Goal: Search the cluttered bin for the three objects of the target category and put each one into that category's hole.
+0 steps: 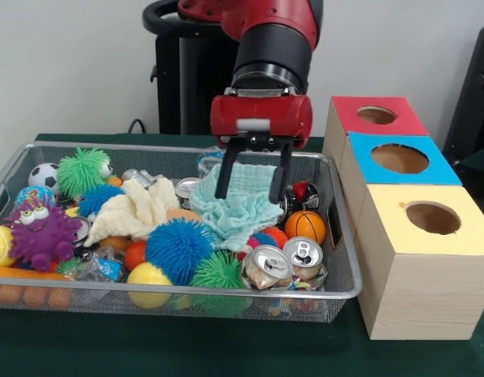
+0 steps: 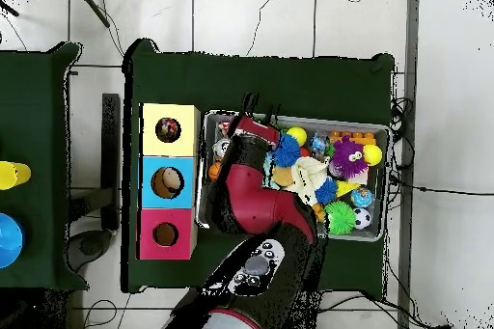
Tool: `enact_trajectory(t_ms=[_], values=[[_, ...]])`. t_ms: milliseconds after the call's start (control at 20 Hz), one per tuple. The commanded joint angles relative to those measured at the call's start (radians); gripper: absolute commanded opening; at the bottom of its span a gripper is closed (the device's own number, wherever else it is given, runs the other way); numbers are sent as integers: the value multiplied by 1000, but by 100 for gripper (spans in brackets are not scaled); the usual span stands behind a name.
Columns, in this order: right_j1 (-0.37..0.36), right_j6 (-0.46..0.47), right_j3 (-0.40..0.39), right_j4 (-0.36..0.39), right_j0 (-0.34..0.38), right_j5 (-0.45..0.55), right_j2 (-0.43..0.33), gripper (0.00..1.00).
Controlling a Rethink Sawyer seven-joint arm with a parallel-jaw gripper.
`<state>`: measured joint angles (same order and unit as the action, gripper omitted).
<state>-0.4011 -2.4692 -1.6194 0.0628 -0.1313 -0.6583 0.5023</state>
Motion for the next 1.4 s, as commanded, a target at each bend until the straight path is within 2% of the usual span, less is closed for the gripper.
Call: enact_trajectory(t_ms=[50,200,500,650,700,750,900,1000,1100,1200,1400], values=[[-34,-206,-8,-150,-17,-85,-166,100],[-40,-205,-3,-182,-22,-115,-172,100],[-35,-151,25,-171,-26,-115,-170,100],[-47,-167,54,-53,21,0,-249,100],[-57,-159,67,11,48,88,-298,100],[-63,-147,71,42,65,141,-326,100],[-67,-89,82,34,88,294,-371,100],[-50,-44,107,14,81,365,-366,100],[-22,-21,138,-15,65,393,-346,100],[-25,-21,145,24,103,451,-402,100],[-1,-21,166,23,92,433,-374,100]])
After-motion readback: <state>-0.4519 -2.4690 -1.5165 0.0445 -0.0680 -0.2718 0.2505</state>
